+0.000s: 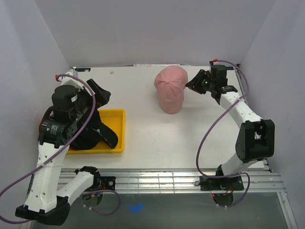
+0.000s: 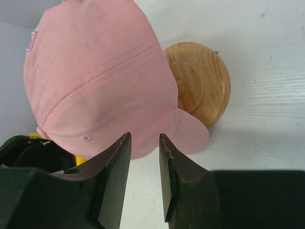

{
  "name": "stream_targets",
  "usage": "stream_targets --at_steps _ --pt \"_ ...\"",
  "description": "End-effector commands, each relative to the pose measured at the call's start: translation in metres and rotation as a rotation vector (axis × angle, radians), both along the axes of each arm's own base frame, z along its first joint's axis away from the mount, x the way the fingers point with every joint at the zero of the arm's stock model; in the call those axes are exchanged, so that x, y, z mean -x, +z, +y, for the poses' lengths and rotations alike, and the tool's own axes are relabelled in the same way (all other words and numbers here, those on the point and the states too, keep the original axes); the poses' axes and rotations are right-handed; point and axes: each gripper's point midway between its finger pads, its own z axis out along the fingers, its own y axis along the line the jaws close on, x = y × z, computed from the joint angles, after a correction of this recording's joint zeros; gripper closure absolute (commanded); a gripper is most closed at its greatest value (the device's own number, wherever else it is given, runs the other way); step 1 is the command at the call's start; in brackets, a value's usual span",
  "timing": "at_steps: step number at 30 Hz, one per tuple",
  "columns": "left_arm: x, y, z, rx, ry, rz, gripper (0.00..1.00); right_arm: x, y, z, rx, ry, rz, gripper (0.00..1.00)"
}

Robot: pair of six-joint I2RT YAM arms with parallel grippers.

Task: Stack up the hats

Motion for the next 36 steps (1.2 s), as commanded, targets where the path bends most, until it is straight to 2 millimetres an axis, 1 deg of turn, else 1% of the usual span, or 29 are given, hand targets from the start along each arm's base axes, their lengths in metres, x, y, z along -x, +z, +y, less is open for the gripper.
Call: stream_targets --at_steps 1,2,5,6,8,9,11,12,14,15,16,17,18,19,21,22,23,25,26,27,28,29,30,31,32,33,34,35,36 --pt "0.004 0.003 0.001 -0.009 -0.004 -0.023 0.02 0.019 0.039 0.0 0.03 0.017 -0.106 0.64" --pt "0.003 0.003 0.001 -0.01 -0.006 -0.02 0.02 0.025 0.044 0.004 0.044 0.029 -0.125 0.63" --pt "0.002 0.007 -0.002 0.006 -0.012 -0.031 0.02 0.058 0.058 0.05 0.104 0.157 -0.199 0.62" --pt "0.0 0.01 -0.003 0.012 -0.012 -0.036 0.02 0.078 0.057 0.081 0.161 0.232 -0.225 0.62" --pt "-0.002 0.017 -0.005 0.03 -0.018 -0.045 0.02 0.102 0.056 0.112 0.185 0.307 -0.258 0.62" --pt "-0.004 0.026 -0.007 0.041 -0.019 -0.056 0.02 0.127 0.058 0.142 0.177 0.392 -0.287 0.61" --pt "-0.006 0.037 -0.009 0.059 -0.021 -0.076 0.02 0.145 0.061 0.171 0.152 0.457 -0.336 0.59" --pt "-0.009 0.042 -0.01 0.071 -0.017 -0.078 0.02 0.167 0.057 0.194 0.138 0.531 -0.348 0.59" --pt "-0.01 0.059 -0.008 0.087 -0.004 -0.111 0.02 0.181 0.047 0.22 0.154 0.604 -0.364 0.59" --pt "-0.01 0.064 -0.008 0.1 0.003 -0.12 0.02 0.199 0.054 0.242 0.144 0.665 -0.391 0.59" --pt "-0.011 0.074 -0.008 0.108 0.01 -0.134 0.02 0.204 0.039 0.257 0.176 0.711 -0.387 0.6" --pt "-0.011 0.08 -0.007 0.118 0.016 -0.143 0.02 0.211 0.039 0.268 0.183 0.742 -0.398 0.6" --pt "-0.011 0.085 -0.007 0.134 0.026 -0.149 0.02 0.229 0.036 0.284 0.193 0.792 -0.403 0.6" --pt "-0.012 0.089 -0.006 0.141 0.031 -0.156 0.02 0.231 0.035 0.3 0.199 0.812 -0.41 0.6" --pt "-0.01 0.104 -0.004 0.156 0.045 -0.185 0.02 0.246 0.032 0.318 0.207 0.855 -0.418 0.6" --pt "-0.01 0.106 -0.003 0.159 0.05 -0.187 0.02 0.247 0.042 0.327 0.193 0.864 -0.436 0.6" --pt "-0.01 0.114 -0.002 0.164 0.055 -0.198 0.02 0.251 0.03 0.337 0.209 0.888 -0.422 0.59" --pt "-0.009 0.118 -0.002 0.167 0.06 -0.201 0.02 0.266 0.018 0.353 0.24 0.935 -0.417 0.57" --pt "-0.009 0.119 -0.002 0.17 0.06 -0.204 0.02 0.264 0.028 0.36 0.25 0.911 -0.448 0.56" --pt "-0.008 0.119 -0.001 0.172 0.062 -0.205 0.02 0.276 0.028 0.368 0.269 0.937 -0.468 0.53" --pt "-0.008 0.119 -0.001 0.172 0.061 -0.205 0.02 0.278 0.015 0.372 0.305 0.951 -0.451 0.51" --pt "-0.008 0.118 -0.002 0.172 0.056 -0.203 0.02 0.278 0.025 0.379 0.301 0.945 -0.472 0.49" --pt "-0.009 0.115 -0.002 0.169 0.056 -0.195 0.02 0.282 0.024 0.384 0.312 0.947 -0.475 0.46" --pt "-0.008 0.113 -0.003 0.171 0.053 -0.191 0.02 0.282 0.008 0.387 0.348 0.956 -0.448 0.45" --pt "-0.008 0.111 -0.003 0.172 0.053 -0.189 0.02 0.283 0.005 0.39 0.362 0.957 -0.446 0.44" --pt "-0.007 0.11 -0.003 0.174 0.052 -0.188 0.02 0.281 0.015 0.396 0.364 0.942 -0.467 0.44" --pt "-0.007 0.109 -0.004 0.175 0.05 -0.19 0.02 0.279 0.003 0.4 0.4 0.945 -0.46 0.44" --pt "-0.005 0.109 -0.004 0.176 0.047 -0.191 0.02 0.278 -0.001 0.4 0.424 0.944 -0.454 0.44" --pt "-0.005 0.109 -0.003 0.175 0.052 -0.191 0.02 0.274 0.005 0.404 0.425 0.93 -0.468 0.44"
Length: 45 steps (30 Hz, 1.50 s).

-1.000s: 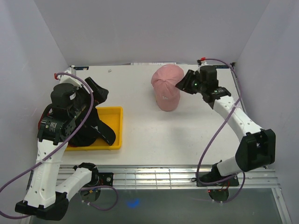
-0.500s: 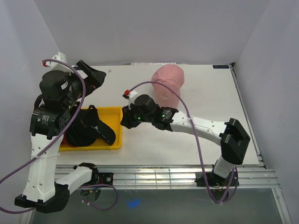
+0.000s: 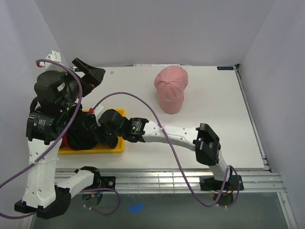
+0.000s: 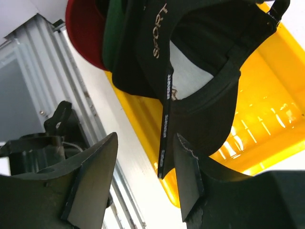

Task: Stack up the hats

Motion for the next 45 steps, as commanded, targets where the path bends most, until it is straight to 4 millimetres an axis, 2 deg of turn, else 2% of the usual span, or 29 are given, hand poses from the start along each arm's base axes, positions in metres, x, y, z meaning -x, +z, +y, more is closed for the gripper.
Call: stream_targets --at_steps 1,3,8,14,20,21,24,25,27,28,29,30,32,33,35,36,39,40,41,43,44,45 --pt "0.006 0.001 0.001 0.004 0.002 -0.006 0.02 -0.021 -0.008 0.003 0.072 -0.06 -0.078 0.43" --pt "0.008 0.002 0.001 0.001 0.0 -0.013 0.02 -0.024 -0.008 0.006 0.081 -0.066 -0.09 0.43" --pt "0.007 0.0 0.003 -0.002 0.01 -0.011 0.02 -0.026 -0.032 0.012 0.133 -0.054 -0.09 0.43" --pt "0.005 -0.003 0.003 -0.003 0.012 -0.009 0.02 -0.019 -0.06 0.014 0.167 -0.022 -0.051 0.44" --pt "0.004 -0.012 0.004 -0.009 0.019 0.005 0.02 -0.016 -0.066 0.014 0.168 -0.022 -0.022 0.65" --pt "0.004 -0.013 0.005 -0.011 0.022 0.005 0.02 -0.017 -0.063 0.013 0.162 -0.026 -0.017 0.75" --pt "0.004 -0.013 0.01 -0.026 0.042 0.001 0.02 -0.019 -0.048 0.009 0.121 -0.04 0.04 0.92" --pt "0.004 -0.013 0.012 -0.033 0.054 0.0 0.02 -0.019 -0.034 0.007 0.089 -0.051 0.062 0.92" --pt "0.001 -0.016 0.025 -0.07 0.122 0.004 0.02 -0.019 -0.022 0.005 0.052 -0.044 0.084 0.92" --pt "-0.001 -0.018 0.03 -0.086 0.146 0.009 0.02 -0.017 -0.005 0.003 0.015 -0.046 0.089 0.92" --pt "-0.003 -0.019 0.037 -0.099 0.184 0.011 0.02 -0.018 0.002 0.002 -0.001 -0.045 0.097 0.92" --pt "-0.003 -0.019 0.04 -0.11 0.197 0.013 0.02 -0.017 0.017 -0.001 -0.028 -0.045 0.103 0.92" --pt "-0.004 -0.017 0.042 -0.11 0.209 0.008 0.02 -0.016 0.03 -0.004 -0.067 -0.05 0.142 0.92" --pt "-0.005 -0.015 0.043 -0.108 0.217 0.0 0.02 -0.022 0.048 -0.008 -0.114 -0.065 0.143 0.92" --pt "-0.004 -0.015 0.045 -0.107 0.232 -0.007 0.02 -0.023 0.057 -0.014 -0.151 -0.053 0.206 0.92" --pt "-0.004 -0.013 0.051 -0.109 0.262 -0.015 0.02 -0.025 0.071 -0.02 -0.183 -0.059 0.215 0.92" --pt "-0.004 -0.012 0.059 -0.129 0.303 -0.021 0.02 -0.04 0.085 -0.035 -0.235 -0.109 0.272 0.92" --pt "-0.004 -0.011 0.062 -0.133 0.321 -0.023 0.02 -0.042 0.105 -0.042 -0.292 -0.109 0.273 0.92" --pt "-0.003 -0.008 0.064 -0.133 0.327 -0.028 0.02 -0.052 0.098 -0.053 -0.296 -0.128 0.305 0.92" --pt "-0.002 0.0 0.066 -0.124 0.338 -0.044 0.02 -0.061 0.127 -0.068 -0.404 -0.145 0.34 0.92" --pt "-0.001 0.003 0.066 -0.117 0.339 -0.049 0.02 -0.074 0.119 -0.081 -0.408 -0.17 0.363 0.92" --pt "0.0 0.011 0.066 -0.109 0.342 -0.066 0.02 -0.079 0.133 -0.091 -0.448 -0.185 0.374 0.92"
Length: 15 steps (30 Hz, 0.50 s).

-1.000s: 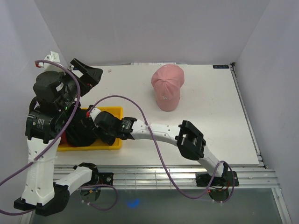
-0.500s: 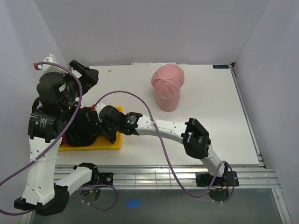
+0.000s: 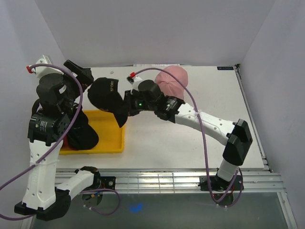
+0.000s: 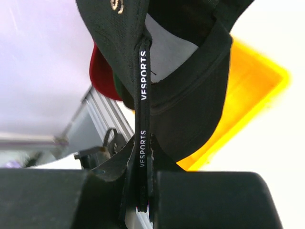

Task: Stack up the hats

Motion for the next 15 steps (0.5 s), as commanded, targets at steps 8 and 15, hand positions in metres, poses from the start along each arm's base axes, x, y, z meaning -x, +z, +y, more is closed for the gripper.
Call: stream_targets --at_steps 8,15 --pt "0.007 0.045 0.003 0.017 0.005 -0.106 0.02 -0.089 0.097 -0.097 -0.445 -0.157 0.075 0.92" --pt "0.005 0.034 -0.006 0.029 -0.035 -0.084 0.02 -0.124 0.116 -0.163 -0.674 -0.266 0.105 0.92"
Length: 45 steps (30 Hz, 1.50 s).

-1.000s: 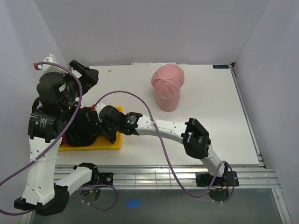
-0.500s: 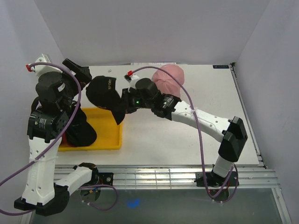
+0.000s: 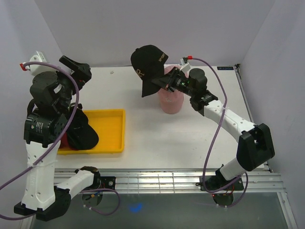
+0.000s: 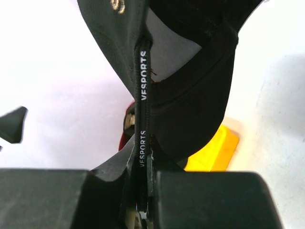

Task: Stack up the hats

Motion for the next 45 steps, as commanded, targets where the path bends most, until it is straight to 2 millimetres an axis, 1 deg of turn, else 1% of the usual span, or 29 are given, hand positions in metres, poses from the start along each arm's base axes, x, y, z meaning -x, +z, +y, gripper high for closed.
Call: stream_targets --at_steps 1,2,4,6,7,8,11,12,15,18,19,21,23,25,28,31,33,34,35,37,38,39,45 --pt "0.0 -0.001 -0.006 0.003 -0.034 -0.001 0.02 0.012 0.069 -0.023 -0.251 0.016 -0.125 0.92" --pt "0.0 -0.003 -0.007 0.002 -0.037 0.004 0.02 0.007 0.07 -0.032 -0.265 -0.006 -0.124 0.92" --pt "0.001 -0.004 -0.009 0.003 -0.048 0.006 0.02 0.001 0.071 -0.043 -0.302 -0.033 -0.121 0.92" --pt "0.0 -0.008 -0.01 0.004 -0.054 0.013 0.02 0.002 0.076 -0.051 -0.321 -0.064 -0.132 0.92" --pt "-0.001 -0.009 -0.011 0.004 -0.06 0.016 0.02 -0.002 0.078 -0.057 -0.333 -0.096 -0.143 0.92" --pt "0.0 -0.009 -0.011 0.004 -0.06 0.015 0.02 -0.002 0.074 -0.059 -0.333 -0.108 -0.137 0.92" --pt "-0.001 -0.013 -0.013 0.003 -0.07 0.024 0.02 -0.004 0.073 -0.069 -0.355 -0.149 -0.132 0.92" --pt "-0.001 -0.015 -0.014 0.003 -0.072 0.027 0.02 -0.003 0.068 -0.072 -0.356 -0.16 -0.123 0.92" --pt "-0.003 -0.016 -0.016 0.005 -0.081 0.032 0.02 -0.004 0.062 -0.081 -0.368 -0.205 -0.115 0.92" --pt "-0.004 -0.017 -0.018 0.005 -0.09 0.035 0.02 -0.006 0.058 -0.084 -0.378 -0.216 -0.121 0.92" --pt "-0.004 -0.018 -0.018 0.007 -0.093 0.036 0.02 -0.007 0.052 -0.084 -0.378 -0.214 -0.111 0.92" --pt "-0.005 -0.018 -0.019 0.007 -0.097 0.038 0.02 -0.01 0.049 -0.087 -0.404 -0.217 -0.108 0.92" --pt "-0.005 -0.019 -0.019 0.005 -0.098 0.04 0.02 -0.015 0.038 -0.087 -0.408 -0.217 -0.084 0.92" --pt "-0.006 -0.02 -0.02 0.003 -0.099 0.043 0.02 -0.018 0.036 -0.086 -0.415 -0.206 -0.078 0.92" --pt "-0.006 -0.023 -0.02 0.0 -0.101 0.049 0.02 -0.021 0.027 -0.09 -0.415 -0.22 -0.063 0.92" --pt "-0.007 -0.025 -0.021 -0.001 -0.104 0.051 0.02 -0.022 0.016 -0.089 -0.422 -0.204 -0.042 0.92" --pt "-0.008 -0.026 -0.021 -0.001 -0.104 0.054 0.02 -0.019 0.005 -0.092 -0.445 -0.209 -0.032 0.92" --pt "-0.008 -0.027 -0.021 -0.003 -0.106 0.057 0.02 -0.02 0.003 -0.095 -0.463 -0.211 -0.02 0.92" --pt "-0.008 -0.027 -0.021 -0.005 -0.105 0.056 0.02 -0.017 -0.003 -0.096 -0.471 -0.202 -0.021 0.92" --pt "-0.007 -0.027 -0.02 -0.006 -0.103 0.054 0.02 -0.014 -0.007 -0.097 -0.488 -0.187 -0.01 0.92" --pt "-0.007 -0.029 -0.02 -0.009 -0.102 0.059 0.02 -0.015 -0.013 -0.097 -0.492 -0.185 0.002 0.92" --pt "-0.007 -0.029 -0.02 -0.009 -0.103 0.059 0.02 -0.011 -0.014 -0.099 -0.507 -0.178 -0.009 0.92" --pt "-0.008 -0.033 -0.02 -0.01 -0.103 0.066 0.02 -0.007 -0.03 -0.107 -0.554 -0.156 0.035 0.92"
